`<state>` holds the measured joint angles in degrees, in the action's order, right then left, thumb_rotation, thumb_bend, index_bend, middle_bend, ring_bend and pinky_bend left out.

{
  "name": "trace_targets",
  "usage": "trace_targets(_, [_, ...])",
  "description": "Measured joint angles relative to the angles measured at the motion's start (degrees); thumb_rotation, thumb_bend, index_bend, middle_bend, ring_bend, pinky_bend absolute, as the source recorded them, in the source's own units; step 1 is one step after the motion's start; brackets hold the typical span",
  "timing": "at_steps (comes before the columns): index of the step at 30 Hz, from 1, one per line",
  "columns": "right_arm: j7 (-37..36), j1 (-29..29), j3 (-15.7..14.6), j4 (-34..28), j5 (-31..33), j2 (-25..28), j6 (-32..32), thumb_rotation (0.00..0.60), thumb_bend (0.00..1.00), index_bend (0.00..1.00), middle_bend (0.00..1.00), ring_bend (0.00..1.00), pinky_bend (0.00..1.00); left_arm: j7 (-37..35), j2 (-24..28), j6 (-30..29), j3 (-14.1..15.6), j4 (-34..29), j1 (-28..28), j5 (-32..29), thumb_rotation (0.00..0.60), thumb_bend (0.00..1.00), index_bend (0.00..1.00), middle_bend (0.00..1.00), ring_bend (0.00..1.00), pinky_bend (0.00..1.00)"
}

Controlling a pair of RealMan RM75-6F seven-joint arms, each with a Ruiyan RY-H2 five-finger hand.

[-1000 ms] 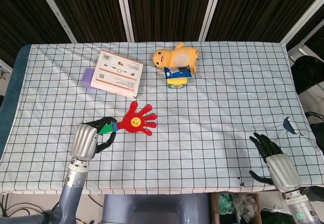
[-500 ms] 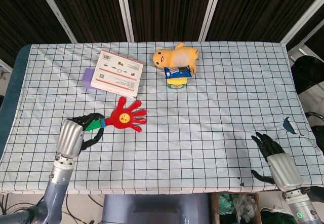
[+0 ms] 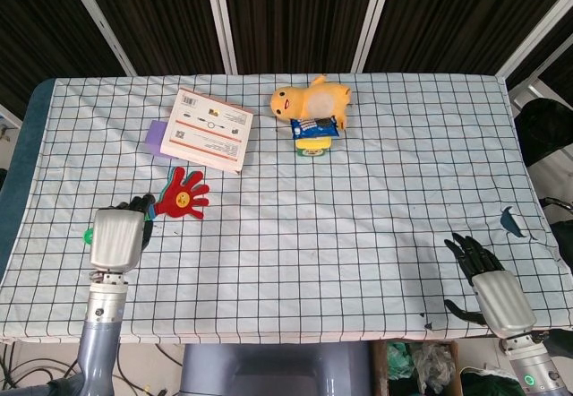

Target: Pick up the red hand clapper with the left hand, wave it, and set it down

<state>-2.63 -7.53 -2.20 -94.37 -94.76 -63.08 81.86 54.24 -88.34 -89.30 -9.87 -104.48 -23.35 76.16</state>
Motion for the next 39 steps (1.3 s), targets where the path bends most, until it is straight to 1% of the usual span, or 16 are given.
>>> trace_targets(3, [0.2,0.0,0.0,0.0,0.0,0.0,0.0,0.600,0.16,0.00,0.00,0.00,0.15,-4.0,-0.2,0.2,0.0,-0.6,0.0,1.4,0.600,0.51,0.75,0.79,0.70,0.83])
trace_targets(6, [0.4,0.0,0.1,0.0,0.1,-0.1,0.0,0.600,0.16,0.00,0.00,0.00,0.15,-12.9,-0.5,0.2,0.3,-1.0,-0.2,4.5,0.600,0.51,0.75,0.79,0.70,0.83])
trace_targets(9, [0.6,0.1,0.0,-0.1,0.2,-0.1,-0.2,0.600,0.16,0.00,0.00,0.00,0.15,-24.6,-0.2,0.3,1.2,-1.0,-0.7,9.9,0.600,0.51,0.75,0.79,0.70,0.83])
trace_targets(10, [0.6,0.0,0.0,-0.1,0.2,-0.1,-0.2,0.600,0.16,0.00,0.00,0.00,0.15,-29.6,0.0,0.1,1.7,-0.6,-1.0,12.8,0.600,0.51,0.75,0.79,0.70,0.83])
trace_targets(12, [0.7,0.1,0.0,-0.1,0.1,-0.1,-0.1,0.600,0.16,0.00,0.00,0.00,0.15,-37.1,0.3,-0.3,2.5,0.3,-1.5,17.8,0.600,0.51,0.75,0.79,0.70,0.83])
trace_targets(13, [0.7,0.1,0.0,-0.1,0.1,-0.1,-0.1,0.600,0.16,0.00,0.00,0.00,0.15,-41.7,0.5,-0.8,3.0,1.3,-1.9,21.4,0.600,0.51,0.75,0.79,0.70,0.83])
trace_targets(16, [0.7,0.1,0.0,-0.1,0.2,-0.1,-0.2,0.600,0.16,0.00,0.00,0.00,0.15,-50.2,0.8,-2.2,4.0,4.6,-2.5,29.5,0.600,0.51,0.75,0.80,0.70,0.84])
trace_targets(19, [0.7,0.1,0.0,-0.1,0.2,-0.1,-0.2,0.600,0.16,0.00,0.00,0.00,0.15,-53.1,1.1,-2.6,4.2,6.4,-2.7,32.6,0.600,0.51,0.75,0.80,0.70,0.84])
trace_targets(21, [0.7,0.1,0.1,-0.2,0.4,-0.1,-0.2,0.600,0.16,0.00,0.00,0.00,0.15,-52.1,1.2,-2.6,4.1,7.0,-2.5,31.8,0.600,0.51,0.75,0.80,0.70,0.84])
trace_targets(23, [0.7,0.1,0.1,-0.2,0.5,-0.1,-0.4,0.600,0.16,0.00,0.00,0.00,0.15,-48.8,1.4,-2.1,3.8,7.2,-2.1,29.4,0.600,0.51,0.76,0.80,0.70,0.84])
trace_targets(27, [0.7,0.1,0.1,-0.3,0.6,-0.1,-0.5,0.600,0.16,0.00,0.00,0.00,0.15,-38.6,1.7,-0.6,2.8,6.2,-0.9,22.6,0.600,0.51,0.76,0.80,0.70,0.85])
trace_targets(28, [0.7,0.1,0.1,-0.4,0.7,0.0,-0.5,0.600,0.16,0.00,0.00,0.00,0.15,-33.6,1.8,-0.1,2.3,5.4,-0.4,19.4,0.600,0.51,0.76,0.80,0.70,0.85])
trace_targets(30, [0.7,0.1,0.1,-0.5,0.7,0.0,-0.5,0.600,0.16,0.00,0.00,0.00,0.15,-28.1,1.9,0.4,1.8,4.3,0.1,16.3,0.600,0.51,0.76,0.80,0.70,0.85])
trace_targets(34, [0.7,0.1,0.2,-0.5,0.8,0.0,-0.6,0.600,0.16,0.00,0.00,0.00,0.15,-10.3,2.0,0.8,0.7,0.9,1.2,7.8,0.600,0.51,0.77,0.81,0.71,0.86])
trace_targets(37, [0.7,0.2,0.2,-0.6,0.8,0.1,-0.5,0.600,0.16,0.00,0.00,0.00,0.15,1.1,1.6,0.5,-0.2,-2.6,1.9,0.9,0.600,0.51,0.77,0.81,0.71,0.86])
trace_targets(39, [0.7,0.2,0.2,-0.6,0.8,0.1,-0.5,0.600,0.16,0.00,0.00,0.00,0.15,5.5,1.4,0.4,-0.6,-4.9,2.2,-3.1,0.600,0.51,0.77,0.81,0.71,0.86])
